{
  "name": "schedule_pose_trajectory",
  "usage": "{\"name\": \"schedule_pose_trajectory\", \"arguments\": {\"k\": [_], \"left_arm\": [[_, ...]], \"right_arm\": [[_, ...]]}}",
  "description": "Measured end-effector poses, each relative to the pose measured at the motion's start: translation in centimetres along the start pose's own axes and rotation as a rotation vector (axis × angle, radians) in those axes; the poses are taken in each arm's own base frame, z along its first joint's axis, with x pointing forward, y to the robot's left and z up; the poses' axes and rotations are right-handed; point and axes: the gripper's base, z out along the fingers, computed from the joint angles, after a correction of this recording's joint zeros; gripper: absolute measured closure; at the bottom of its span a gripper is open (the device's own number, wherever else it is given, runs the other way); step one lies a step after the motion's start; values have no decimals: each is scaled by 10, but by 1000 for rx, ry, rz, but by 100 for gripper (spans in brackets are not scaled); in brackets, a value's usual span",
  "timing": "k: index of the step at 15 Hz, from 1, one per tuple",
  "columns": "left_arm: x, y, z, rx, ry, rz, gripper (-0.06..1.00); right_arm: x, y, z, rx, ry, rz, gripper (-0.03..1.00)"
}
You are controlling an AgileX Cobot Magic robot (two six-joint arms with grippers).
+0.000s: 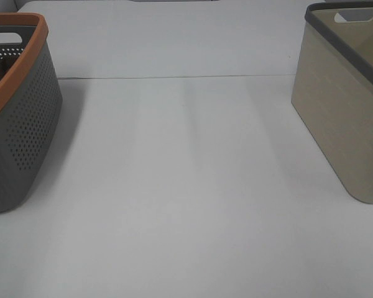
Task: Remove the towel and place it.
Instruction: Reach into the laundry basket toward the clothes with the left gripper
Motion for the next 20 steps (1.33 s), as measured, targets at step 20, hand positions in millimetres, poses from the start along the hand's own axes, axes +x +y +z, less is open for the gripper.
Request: {"name": "schedule_pose_trajectory", "arguments": {"k": [20], "left_arm": [[-174,18,238,-109,266,-63,27]], "right_arm": [[0,0,0,0,0,0,50]]}}
